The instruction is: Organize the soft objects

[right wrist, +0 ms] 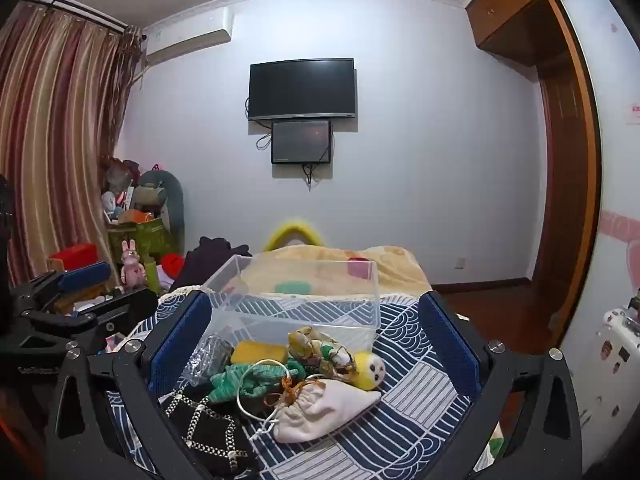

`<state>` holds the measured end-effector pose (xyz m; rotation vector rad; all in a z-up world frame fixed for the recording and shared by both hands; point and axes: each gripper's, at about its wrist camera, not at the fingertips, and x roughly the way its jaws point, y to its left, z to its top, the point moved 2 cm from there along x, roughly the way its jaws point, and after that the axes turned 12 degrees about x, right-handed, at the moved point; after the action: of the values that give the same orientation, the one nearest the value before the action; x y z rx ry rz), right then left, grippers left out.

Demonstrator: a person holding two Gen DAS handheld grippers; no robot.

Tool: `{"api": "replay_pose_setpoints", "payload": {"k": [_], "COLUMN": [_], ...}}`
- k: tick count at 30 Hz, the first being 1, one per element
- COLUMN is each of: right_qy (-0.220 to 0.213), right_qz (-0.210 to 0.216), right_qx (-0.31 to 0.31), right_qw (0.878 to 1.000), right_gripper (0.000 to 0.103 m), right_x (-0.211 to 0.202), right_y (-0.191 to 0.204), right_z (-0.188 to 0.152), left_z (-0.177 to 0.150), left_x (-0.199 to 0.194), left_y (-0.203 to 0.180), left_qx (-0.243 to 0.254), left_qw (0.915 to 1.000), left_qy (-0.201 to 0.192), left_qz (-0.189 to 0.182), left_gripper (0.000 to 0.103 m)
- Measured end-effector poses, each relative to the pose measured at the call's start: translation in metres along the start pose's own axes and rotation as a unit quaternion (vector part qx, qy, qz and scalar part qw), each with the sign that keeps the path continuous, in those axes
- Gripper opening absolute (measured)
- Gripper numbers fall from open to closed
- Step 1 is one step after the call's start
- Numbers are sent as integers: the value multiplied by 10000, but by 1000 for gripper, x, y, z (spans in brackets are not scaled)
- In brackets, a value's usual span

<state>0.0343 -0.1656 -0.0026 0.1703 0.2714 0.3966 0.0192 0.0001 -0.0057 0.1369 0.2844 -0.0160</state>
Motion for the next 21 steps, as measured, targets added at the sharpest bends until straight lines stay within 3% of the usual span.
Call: {"api": "replay_pose_setpoints", "payload": {"k": [21], "right_qy": [-82], "right_qz": [-10], "right_qx": [52], "right_qw": [10000], "right_gripper": [103], "right_x": [-1], "right_y": [-2], "right_z": [1], "left_z": [3], "left_x": [-9], "left_y": [-1], "left_qx": [44], "left_qw": [9998], "left_qy": [-155], "left_qz": [83], "left_gripper": [103]}}
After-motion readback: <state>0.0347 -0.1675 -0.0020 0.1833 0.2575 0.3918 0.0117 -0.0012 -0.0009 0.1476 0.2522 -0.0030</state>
